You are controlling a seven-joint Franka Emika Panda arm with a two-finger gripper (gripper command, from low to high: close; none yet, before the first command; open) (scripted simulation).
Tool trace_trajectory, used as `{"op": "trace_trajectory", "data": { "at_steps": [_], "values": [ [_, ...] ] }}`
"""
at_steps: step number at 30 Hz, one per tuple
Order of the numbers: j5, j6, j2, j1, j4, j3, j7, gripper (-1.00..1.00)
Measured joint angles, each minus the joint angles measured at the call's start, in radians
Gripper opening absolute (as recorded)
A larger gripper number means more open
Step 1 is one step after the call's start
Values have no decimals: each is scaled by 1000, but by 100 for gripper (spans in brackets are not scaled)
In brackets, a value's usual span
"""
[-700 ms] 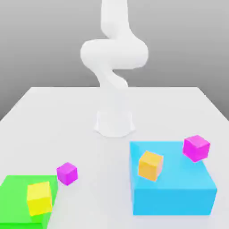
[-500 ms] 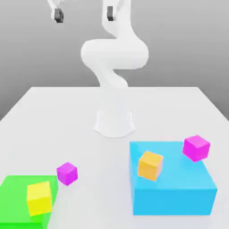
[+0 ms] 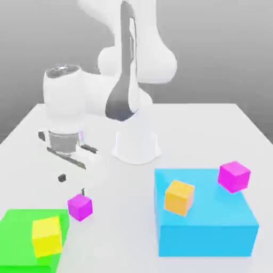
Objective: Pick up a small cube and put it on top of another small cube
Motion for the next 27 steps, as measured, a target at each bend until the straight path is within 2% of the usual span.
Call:
{"op": "trace_trajectory", "data": {
  "at_steps": [5, 6, 14, 20, 22, 27],
  "values": [
    [80, 146, 182, -88, 30, 105, -58, 0],
    [83, 168, 209, -102, 35, 119, -60, -100],
    [72, 151, 187, -98, 31, 113, -51, -100],
    [-28, -14, -18, -71, -9, 58, 22, -100],
    [-36, -88, -78, -51, 6, 88, 21, -100],
    [-8, -301, -202, 117, 96, 191, -29, -100]
  ]
}}
